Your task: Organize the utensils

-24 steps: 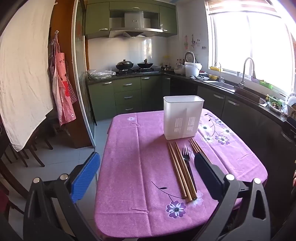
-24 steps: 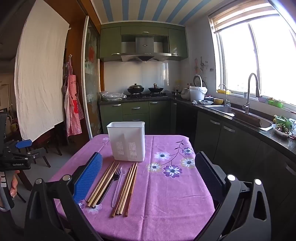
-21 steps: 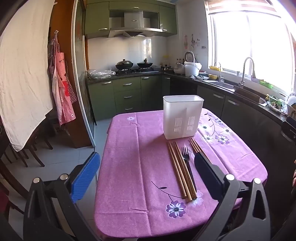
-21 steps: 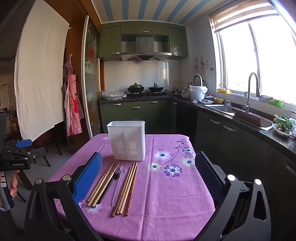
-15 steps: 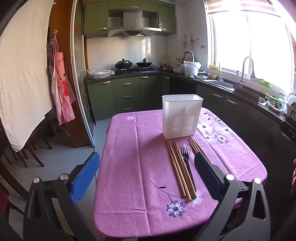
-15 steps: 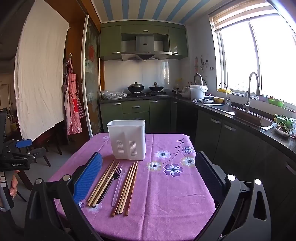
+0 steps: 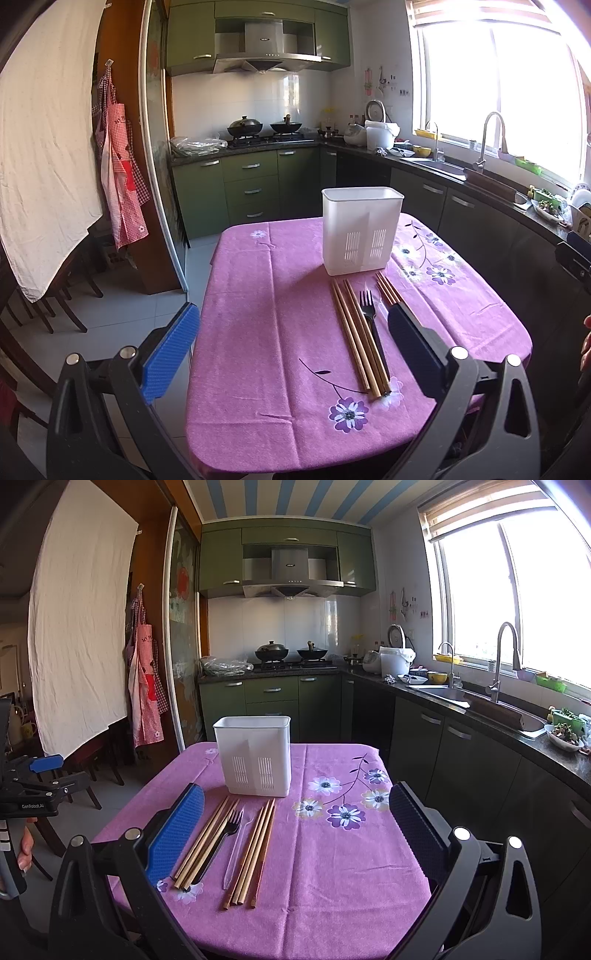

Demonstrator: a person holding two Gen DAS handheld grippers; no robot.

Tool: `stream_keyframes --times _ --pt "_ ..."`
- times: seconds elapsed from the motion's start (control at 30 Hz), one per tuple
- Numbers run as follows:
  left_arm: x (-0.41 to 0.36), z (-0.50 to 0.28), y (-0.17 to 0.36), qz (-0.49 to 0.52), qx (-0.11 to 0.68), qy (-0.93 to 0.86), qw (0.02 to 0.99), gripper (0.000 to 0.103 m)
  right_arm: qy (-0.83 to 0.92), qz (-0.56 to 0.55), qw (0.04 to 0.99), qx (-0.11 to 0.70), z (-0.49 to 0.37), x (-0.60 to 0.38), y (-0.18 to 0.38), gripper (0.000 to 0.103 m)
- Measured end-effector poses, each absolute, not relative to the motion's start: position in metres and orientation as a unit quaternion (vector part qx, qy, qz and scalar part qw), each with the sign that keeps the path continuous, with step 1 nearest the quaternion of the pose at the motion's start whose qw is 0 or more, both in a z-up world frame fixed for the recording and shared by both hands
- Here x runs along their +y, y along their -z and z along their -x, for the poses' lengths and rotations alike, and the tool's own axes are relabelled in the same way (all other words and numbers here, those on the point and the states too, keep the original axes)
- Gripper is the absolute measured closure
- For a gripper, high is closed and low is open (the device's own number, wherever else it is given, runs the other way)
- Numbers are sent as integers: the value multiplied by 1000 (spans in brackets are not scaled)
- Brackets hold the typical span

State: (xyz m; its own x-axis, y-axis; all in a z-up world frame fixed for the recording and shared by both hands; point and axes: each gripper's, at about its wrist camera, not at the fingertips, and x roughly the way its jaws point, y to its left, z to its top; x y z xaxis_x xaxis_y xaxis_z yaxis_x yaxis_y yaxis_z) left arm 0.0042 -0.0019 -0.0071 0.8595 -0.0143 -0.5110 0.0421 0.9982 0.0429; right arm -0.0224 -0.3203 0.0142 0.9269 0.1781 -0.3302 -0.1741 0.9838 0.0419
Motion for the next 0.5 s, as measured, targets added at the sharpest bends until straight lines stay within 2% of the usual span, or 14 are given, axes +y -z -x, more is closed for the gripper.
stream_keyframes --times 0.5 --pt "-4 -1 12 -26 266 15 963 6 -89 -4 981 172 20 -319 -13 4"
